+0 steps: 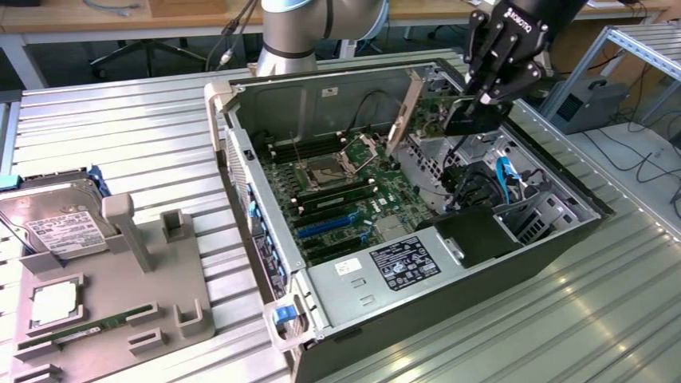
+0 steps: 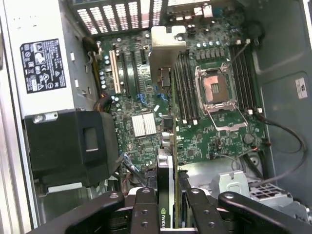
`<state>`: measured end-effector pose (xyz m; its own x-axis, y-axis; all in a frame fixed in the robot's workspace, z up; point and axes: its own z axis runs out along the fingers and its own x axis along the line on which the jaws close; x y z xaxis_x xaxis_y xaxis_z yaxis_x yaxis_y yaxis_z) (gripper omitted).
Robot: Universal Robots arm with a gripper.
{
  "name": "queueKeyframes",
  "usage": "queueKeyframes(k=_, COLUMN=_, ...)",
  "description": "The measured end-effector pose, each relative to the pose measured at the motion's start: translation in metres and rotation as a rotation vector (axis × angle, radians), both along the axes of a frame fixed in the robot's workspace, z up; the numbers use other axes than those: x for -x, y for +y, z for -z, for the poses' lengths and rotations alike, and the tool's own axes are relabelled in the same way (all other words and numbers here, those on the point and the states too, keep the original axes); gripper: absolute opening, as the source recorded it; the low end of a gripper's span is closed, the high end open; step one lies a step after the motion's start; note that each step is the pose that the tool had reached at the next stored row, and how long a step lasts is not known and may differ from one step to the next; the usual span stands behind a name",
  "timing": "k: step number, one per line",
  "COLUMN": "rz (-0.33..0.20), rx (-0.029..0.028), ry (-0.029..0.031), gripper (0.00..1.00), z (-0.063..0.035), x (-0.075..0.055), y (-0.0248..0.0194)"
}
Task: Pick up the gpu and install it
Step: 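Insert the gpu into the slot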
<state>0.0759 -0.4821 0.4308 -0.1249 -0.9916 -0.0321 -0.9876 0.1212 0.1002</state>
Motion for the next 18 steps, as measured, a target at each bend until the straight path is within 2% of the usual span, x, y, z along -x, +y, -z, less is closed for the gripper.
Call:
queueKeyframes(k=1, rz=-0.018, rx=0.0, ry=0.0, gripper=0.27, z=0.0, x=0.0, y=0.0)
queueKeyframes(k=3, rz=-0.023, rx=0.0, ry=0.0, gripper=0.27, z=0.0, x=0.0, y=-0.0001)
queueKeyframes(k=5, rz=-0.025, rx=-0.0001, ry=-0.0049, gripper=0.27, z=0.0, x=0.0, y=0.0)
queueKeyframes(k=6, rz=-0.028, rx=-0.0005, ry=-0.0113, gripper=0.27, z=0.0002, x=0.0002, y=0.0)
queueKeyframes(k=7, rz=-0.032, rx=-0.0011, ry=-0.0254, gripper=0.27, z=0.0005, x=0.0009, y=0.0)
queueKeyframes(k=9, rz=-0.036, rx=-0.0021, ry=-0.0385, gripper=0.27, z=0.0008, x=0.0017, y=0.0)
queueKeyframes(k=10, rz=-0.038, rx=-0.0031, ry=-0.0484, gripper=0.27, z=0.0012, x=0.003, y=0.0)
queueKeyframes(k=12, rz=-0.04, rx=-0.0032, ry=-0.0569, gripper=0.27, z=0.0015, x=0.0046, y=0.0)
queueKeyframes(k=18, rz=-0.041, rx=-0.0034, ry=-0.0585, gripper=0.27, z=0.0016, x=0.0052, y=0.0)
